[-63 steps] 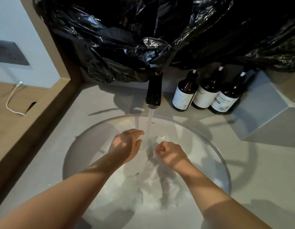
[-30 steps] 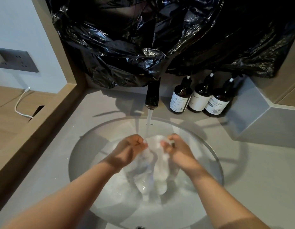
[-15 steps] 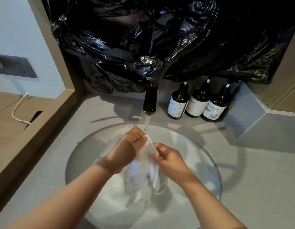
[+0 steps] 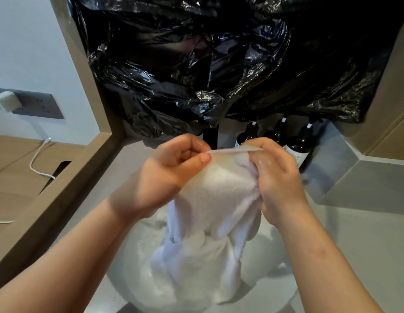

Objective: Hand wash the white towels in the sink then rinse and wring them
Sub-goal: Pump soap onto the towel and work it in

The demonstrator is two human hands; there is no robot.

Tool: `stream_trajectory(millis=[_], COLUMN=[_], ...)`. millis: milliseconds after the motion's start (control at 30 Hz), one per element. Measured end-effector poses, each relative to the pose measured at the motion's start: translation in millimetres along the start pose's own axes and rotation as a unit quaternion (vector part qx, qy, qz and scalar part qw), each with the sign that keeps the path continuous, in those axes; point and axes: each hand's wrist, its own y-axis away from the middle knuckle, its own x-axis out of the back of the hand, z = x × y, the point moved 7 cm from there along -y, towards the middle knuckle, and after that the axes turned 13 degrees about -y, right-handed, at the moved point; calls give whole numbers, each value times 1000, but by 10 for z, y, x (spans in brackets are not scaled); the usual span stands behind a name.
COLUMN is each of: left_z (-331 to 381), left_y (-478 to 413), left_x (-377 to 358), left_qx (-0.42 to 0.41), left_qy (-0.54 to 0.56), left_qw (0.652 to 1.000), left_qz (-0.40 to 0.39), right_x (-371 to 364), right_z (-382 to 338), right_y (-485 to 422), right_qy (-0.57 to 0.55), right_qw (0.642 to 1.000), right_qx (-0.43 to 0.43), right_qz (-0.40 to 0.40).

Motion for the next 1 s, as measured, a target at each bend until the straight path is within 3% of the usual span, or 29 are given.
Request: stream_trajectory(millis=[100, 167, 233, 300, 367, 433, 500, 533, 633, 700, 767, 833, 867, 900, 933, 1000], left_z=[-510, -1047, -1492, -1798, -1995, -2075, -2021, -1947, -1712, -1606, -1561, -1578, -1560, -1551, -1509, -1346], left_y=[68, 261, 492, 616, 655, 701, 695, 651, 504, 431, 411, 360, 336, 333, 328, 267], left_x=[-164, -328, -463, -473, -386, -322, -344, -358, -324, -293, -297, -200, -128, -53, 8, 108], left_qx=[37, 105, 141, 149, 184, 258, 301, 299, 253, 234, 217, 179, 175, 185, 198, 211], left_qy=[-178, -357, -462, -532, -506, -379, -236, -187, -113, -101, -227, -459, -522, -533, -501, -319], left_qw=[977, 898, 812, 757, 779, 837, 883, 900, 934, 932, 895, 808, 776, 773, 796, 898], left_qz=[-114, -234, -327, -347, -322, -299, -272, -256, -226, -258, -317, -324, -308, -289, -276, -219], right_x=[109, 229, 333, 357, 411, 518, 558, 575, 629, 596, 571, 594, 636, 684, 709, 693], right_z=[357, 824, 1223, 1442, 1555, 1589, 1552, 1503, 1330, 1176, 1080, 1034, 1028, 1024, 1004, 914], right_y=[30, 151, 348, 549, 669, 652, 548, 476, 310, 278, 245, 214, 198, 184, 181, 159], right_qy=[67, 179, 295, 390, 487, 545, 549, 530, 369, 244, 170, 152, 137, 112, 90, 77], right_qw=[997, 976, 931, 869, 794, 755, 765, 787, 885, 931, 954, 964, 968, 971, 971, 970], right_qx=[-46, -122, -202, -260, -283, -285, -262, -247, -245, -247, -231, -210, -208, -212, -218, -222], right_qz=[-2, -22, -73, -160, -230, -228, -211, -195, -140, -109, -89, -52, -19, 18, 47, 61])
